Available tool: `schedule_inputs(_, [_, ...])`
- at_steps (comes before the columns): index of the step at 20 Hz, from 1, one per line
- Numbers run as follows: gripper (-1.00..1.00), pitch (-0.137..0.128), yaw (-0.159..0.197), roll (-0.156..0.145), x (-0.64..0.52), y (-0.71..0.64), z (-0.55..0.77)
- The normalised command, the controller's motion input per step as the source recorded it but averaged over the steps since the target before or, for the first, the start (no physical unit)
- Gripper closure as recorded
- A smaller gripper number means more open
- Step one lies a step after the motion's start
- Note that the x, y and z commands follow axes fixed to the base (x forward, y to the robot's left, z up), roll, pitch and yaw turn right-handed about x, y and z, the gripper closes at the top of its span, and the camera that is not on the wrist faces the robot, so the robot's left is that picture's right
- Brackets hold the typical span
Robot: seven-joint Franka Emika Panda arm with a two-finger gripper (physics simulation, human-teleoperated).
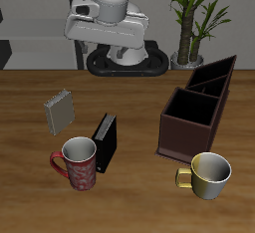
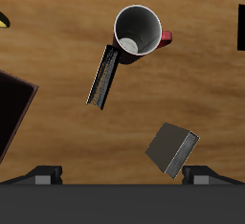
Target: Place the yellow book into the left desk caddy's right compartment and place the red mug into the left desk caddy's left compartment
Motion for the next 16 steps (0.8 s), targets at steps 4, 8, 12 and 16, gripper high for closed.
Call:
schedule_inputs(4, [-1.0,-0.06,0.003,-0.015,-0.16,-0.55,-0.09])
schedule_inputs(8, [-1.0,-0.052,-0.042,-0.061,-0.15,-0.52,-0.08])
schedule_inputs(12, [-1.0,0.0,-0.041,-0.004,-0.13,-0.41,-0.22])
schedule_inputs(16, [-1.0,-0.028,-0.081,0.034,-0.08,-0.22,-0.21])
